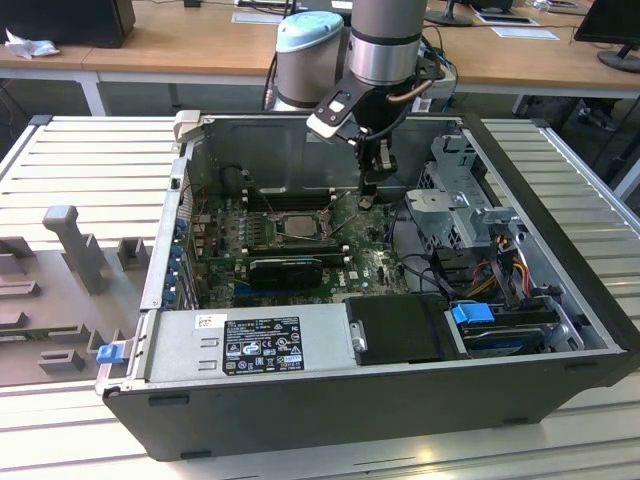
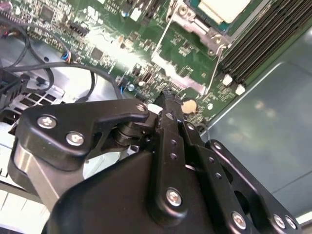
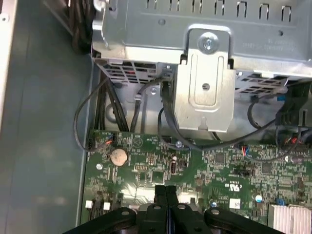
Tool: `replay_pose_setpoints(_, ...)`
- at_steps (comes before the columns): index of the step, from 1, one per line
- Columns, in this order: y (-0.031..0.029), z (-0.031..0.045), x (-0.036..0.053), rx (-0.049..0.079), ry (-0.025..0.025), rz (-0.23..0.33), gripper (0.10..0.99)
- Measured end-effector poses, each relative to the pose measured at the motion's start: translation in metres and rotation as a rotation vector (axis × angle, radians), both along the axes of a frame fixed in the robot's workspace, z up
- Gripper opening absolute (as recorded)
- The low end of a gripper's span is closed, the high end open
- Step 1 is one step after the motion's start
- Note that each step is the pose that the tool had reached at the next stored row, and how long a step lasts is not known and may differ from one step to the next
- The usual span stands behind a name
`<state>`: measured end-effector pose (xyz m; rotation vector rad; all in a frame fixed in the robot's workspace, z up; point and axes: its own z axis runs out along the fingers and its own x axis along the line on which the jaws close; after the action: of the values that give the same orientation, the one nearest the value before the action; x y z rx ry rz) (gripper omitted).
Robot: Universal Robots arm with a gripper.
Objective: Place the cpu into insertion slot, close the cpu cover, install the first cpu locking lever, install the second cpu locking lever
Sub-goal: 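Close the cpu cover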
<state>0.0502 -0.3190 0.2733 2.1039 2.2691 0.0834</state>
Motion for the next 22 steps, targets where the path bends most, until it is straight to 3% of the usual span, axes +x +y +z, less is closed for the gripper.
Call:
replay_pose_setpoints(9,0.0,-0.0021,0.0069,0.0,-0.0001,0.0,0.106)
replay_pose_setpoints(13,0.0,-0.0037,0.0144,0.0,0.0,0.0,0.106)
replay_pose_setpoints(16,0.0,-0.01,0.0148,0.0,0.0,0.0,0.106)
replay_pose_setpoints(17,0.0,-0.0131,0.0144,0.0,0.0005,0.0,0.106)
replay_pose_setpoints(20,0.0,-0.0156,0.0041,0.0,0.0105,0.0,0.106)
replay_pose_setpoints(22,0.0,-0.0165,-0.0029,0.0,0.0121,0.0,0.106)
